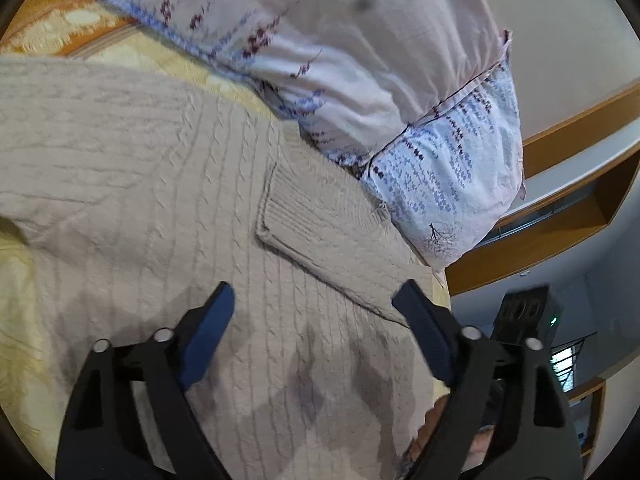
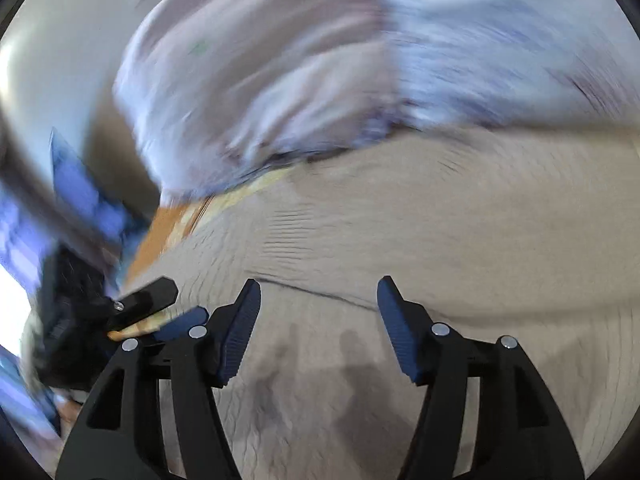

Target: Fold small clothes

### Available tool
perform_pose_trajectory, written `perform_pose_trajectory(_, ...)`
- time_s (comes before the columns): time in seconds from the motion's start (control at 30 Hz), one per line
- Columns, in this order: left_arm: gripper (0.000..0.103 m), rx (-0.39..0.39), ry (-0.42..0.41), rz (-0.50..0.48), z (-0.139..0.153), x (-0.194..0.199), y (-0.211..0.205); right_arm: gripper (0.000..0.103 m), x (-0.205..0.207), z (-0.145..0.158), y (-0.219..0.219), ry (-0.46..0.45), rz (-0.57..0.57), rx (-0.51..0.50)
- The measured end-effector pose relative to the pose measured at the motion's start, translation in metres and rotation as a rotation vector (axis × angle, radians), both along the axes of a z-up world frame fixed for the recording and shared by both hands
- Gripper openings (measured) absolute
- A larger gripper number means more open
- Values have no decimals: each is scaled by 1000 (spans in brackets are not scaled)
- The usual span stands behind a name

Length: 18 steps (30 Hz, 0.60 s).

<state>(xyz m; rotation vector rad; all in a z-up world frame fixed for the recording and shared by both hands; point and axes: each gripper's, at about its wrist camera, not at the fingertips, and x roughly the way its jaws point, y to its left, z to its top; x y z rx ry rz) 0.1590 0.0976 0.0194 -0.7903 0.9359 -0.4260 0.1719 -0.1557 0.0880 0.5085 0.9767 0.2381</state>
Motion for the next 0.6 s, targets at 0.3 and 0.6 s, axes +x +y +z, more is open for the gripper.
perform_pose_trajectory(0.3, 48, -46, 149, 44, -24, 41, -18, 45, -68, -43, -162, 119, -599, 322)
perform_pose_trajectory(0.6, 8, 11, 164, 93, -36, 66, -17, 11, -63, -47, -179, 62, -703, 228)
